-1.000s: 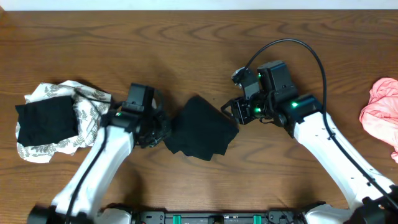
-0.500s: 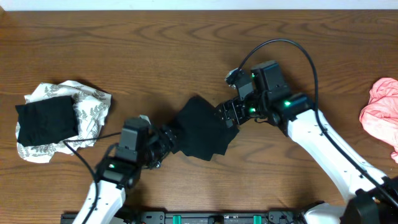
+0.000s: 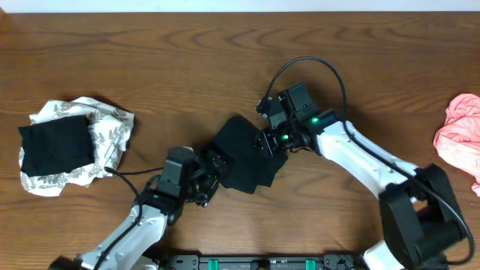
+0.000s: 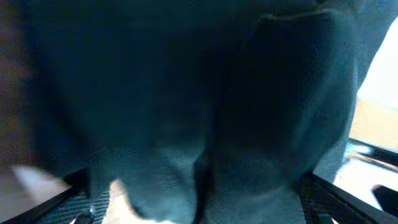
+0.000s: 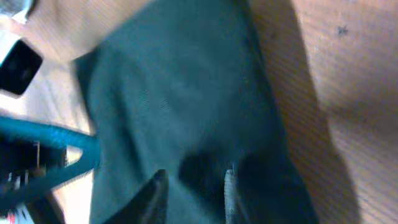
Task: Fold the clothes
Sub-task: 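Grasp the black shirt bundle with both grippers and compress it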
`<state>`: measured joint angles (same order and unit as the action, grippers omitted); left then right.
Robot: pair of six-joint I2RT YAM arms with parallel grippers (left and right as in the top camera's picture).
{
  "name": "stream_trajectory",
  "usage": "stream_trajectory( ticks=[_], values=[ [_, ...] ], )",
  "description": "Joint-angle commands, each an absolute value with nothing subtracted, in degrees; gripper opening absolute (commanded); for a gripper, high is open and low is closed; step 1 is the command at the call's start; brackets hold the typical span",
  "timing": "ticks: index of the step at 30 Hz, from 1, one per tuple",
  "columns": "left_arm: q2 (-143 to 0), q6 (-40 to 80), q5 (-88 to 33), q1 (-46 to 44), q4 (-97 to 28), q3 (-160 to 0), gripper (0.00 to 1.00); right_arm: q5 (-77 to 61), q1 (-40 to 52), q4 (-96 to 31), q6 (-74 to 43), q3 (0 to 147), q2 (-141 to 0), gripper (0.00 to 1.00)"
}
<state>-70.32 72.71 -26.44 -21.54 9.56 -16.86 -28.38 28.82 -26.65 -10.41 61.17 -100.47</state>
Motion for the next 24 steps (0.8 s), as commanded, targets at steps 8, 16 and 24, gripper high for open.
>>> stream_trajectory(
  ticks=[8,16,24],
  values=[
    [-82.8,76.9,-26.0,-22.5,18.2,-16.9,0.98,-30.4,29.5,-26.9,-19.4,61.6,-103.8,0.14],
    [-83.5,76.8,-26.6,-22.5,22.5,-16.9,0.98,-31.5,31.2,-28.8,-20.8,61.6,-103.8,0.12],
    [-83.5,71.7,-26.4,-22.5,23.2,-16.9,0.38,-31.5,31.6,-28.7,-21.6,61.6,-103.8,0.17]
  ],
)
